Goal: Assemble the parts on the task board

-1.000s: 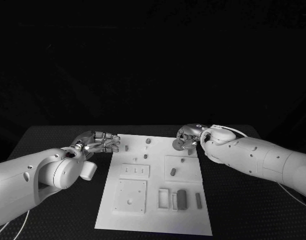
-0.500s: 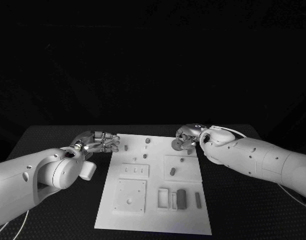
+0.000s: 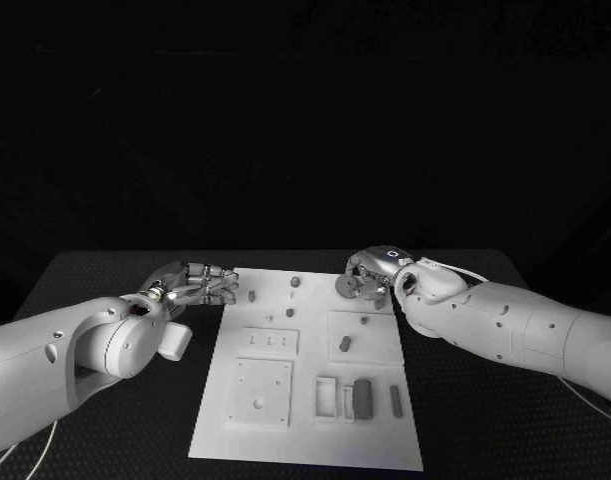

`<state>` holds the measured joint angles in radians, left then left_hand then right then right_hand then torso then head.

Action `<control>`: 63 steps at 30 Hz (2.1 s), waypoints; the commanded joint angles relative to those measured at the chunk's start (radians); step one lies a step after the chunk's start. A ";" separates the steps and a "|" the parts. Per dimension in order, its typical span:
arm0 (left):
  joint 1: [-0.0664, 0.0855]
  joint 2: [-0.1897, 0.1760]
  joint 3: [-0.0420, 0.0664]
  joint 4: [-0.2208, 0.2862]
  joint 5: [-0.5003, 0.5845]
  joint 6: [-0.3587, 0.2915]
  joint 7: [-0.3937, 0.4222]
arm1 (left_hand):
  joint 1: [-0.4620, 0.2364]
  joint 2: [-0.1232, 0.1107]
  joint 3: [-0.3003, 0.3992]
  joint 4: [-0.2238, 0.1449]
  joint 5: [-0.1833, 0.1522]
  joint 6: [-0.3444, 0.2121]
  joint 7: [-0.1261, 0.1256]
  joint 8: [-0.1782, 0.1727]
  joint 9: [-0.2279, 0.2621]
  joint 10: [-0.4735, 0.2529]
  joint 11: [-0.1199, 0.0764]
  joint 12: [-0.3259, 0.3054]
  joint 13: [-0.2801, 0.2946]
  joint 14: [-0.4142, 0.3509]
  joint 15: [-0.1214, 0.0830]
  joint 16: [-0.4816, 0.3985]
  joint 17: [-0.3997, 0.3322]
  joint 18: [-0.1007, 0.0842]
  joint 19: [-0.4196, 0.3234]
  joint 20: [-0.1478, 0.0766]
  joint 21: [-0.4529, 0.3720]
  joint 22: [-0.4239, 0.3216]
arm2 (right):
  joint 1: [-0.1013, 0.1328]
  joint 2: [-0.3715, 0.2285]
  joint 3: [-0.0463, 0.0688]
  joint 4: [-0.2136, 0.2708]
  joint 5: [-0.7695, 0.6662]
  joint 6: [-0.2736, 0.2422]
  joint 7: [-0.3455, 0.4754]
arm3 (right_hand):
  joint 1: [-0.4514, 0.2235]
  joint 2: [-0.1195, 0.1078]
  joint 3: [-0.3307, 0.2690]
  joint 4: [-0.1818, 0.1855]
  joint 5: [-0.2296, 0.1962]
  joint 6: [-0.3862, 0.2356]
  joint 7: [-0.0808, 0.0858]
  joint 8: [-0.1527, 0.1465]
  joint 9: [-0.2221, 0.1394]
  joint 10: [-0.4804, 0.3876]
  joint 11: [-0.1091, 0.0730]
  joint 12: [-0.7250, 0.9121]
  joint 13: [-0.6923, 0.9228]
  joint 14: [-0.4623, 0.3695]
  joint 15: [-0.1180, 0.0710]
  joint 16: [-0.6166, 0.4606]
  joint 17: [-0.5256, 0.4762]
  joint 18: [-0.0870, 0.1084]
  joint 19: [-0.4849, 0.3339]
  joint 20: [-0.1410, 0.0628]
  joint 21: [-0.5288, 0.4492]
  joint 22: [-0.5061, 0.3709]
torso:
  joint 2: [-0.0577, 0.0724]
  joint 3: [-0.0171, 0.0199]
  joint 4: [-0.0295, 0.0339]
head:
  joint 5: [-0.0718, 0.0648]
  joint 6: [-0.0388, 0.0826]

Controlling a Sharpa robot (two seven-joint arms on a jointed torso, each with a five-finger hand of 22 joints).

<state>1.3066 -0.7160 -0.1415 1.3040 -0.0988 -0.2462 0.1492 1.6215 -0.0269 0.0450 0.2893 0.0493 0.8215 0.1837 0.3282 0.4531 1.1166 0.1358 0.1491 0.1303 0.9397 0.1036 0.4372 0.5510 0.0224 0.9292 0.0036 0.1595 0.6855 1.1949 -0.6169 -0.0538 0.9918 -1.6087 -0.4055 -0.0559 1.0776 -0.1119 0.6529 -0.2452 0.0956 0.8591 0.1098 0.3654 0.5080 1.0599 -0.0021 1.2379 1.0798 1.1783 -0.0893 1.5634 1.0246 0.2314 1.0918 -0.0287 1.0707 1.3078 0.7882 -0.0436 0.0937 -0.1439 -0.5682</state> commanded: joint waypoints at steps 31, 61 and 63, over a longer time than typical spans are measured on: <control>0.001 0.008 0.001 0.000 -0.003 0.011 0.011 | -0.004 0.003 -0.002 0.000 0.002 0.007 0.003 -0.005 -0.001 0.008 -0.001 -0.008 0.000 0.007 0.002 -0.009 0.005 0.012 0.008 0.002 -0.007 0.000 | 0.009 0.174 -0.008 0.056 -0.266 -0.040 -0.162 | -0.017 -0.047 0.015 0.034 -0.001 0.198 -0.027 -0.014 0.036 -0.021 -0.022 -0.008 -0.012 0.015 -0.034 -0.005 -0.051 0.030 0.004 -0.007 -0.004 0.013 | 0.000 0.0000 0.0023 | 0.010 0.012; 0.001 0.013 0.001 -0.005 -0.003 0.014 0.010 | -0.004 0.004 -0.002 0.000 0.002 0.008 0.003 -0.006 -0.001 0.009 -0.001 -0.010 0.001 0.008 0.002 -0.012 0.009 0.012 0.008 0.002 -0.008 0.001 | 0.008 0.223 -0.038 0.002 -0.289 0.018 -0.185 | -0.016 -0.054 0.018 0.040 -0.001 0.195 -0.025 -0.018 0.036 -0.023 -0.021 -0.009 -0.014 0.007 -0.033 -0.007 -0.063 0.030 0.001 -0.007 -0.006 0.013 | 0.000 0.0011 0.0001 | 0.019 0.012; 0.001 0.013 0.001 -0.005 -0.003 0.014 0.010 | -0.005 0.004 -0.002 0.000 0.002 0.008 0.003 -0.006 -0.001 0.009 -0.001 -0.010 0.001 0.008 0.002 -0.012 0.009 0.012 0.008 0.002 -0.008 0.001 | 0.008 0.223 -0.038 0.000 -0.290 0.017 -0.189 | -0.015 -0.054 0.018 0.041 -0.001 0.195 -0.025 -0.019 0.036 -0.023 -0.021 -0.010 -0.014 0.006 -0.033 -0.007 -0.064 0.030 0.001 -0.007 -0.006 0.013 | 0.000 0.0011 0.0001 | 0.019 0.012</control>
<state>1.3068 -0.7052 -0.1414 1.2969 -0.0990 -0.2462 0.1495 1.6216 -0.0269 0.0450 0.2893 0.0493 0.8215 0.1837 0.3282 0.4532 1.1166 0.1358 0.1454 0.1303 0.9397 0.1036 0.4295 0.5585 0.0223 0.9329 0.0072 0.1557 0.6855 1.2032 -0.3942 -0.0906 0.9933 -1.8819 -0.4127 -0.2329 1.0597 -0.1571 0.6706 -0.2082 0.0956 0.8673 0.1015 0.3482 0.5446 1.0617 -0.0039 1.2338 1.0670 1.1816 -0.1145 1.5633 0.9606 0.2314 1.0932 -0.0301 1.0707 1.3079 0.7883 -0.0428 0.0941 -0.1250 -0.5564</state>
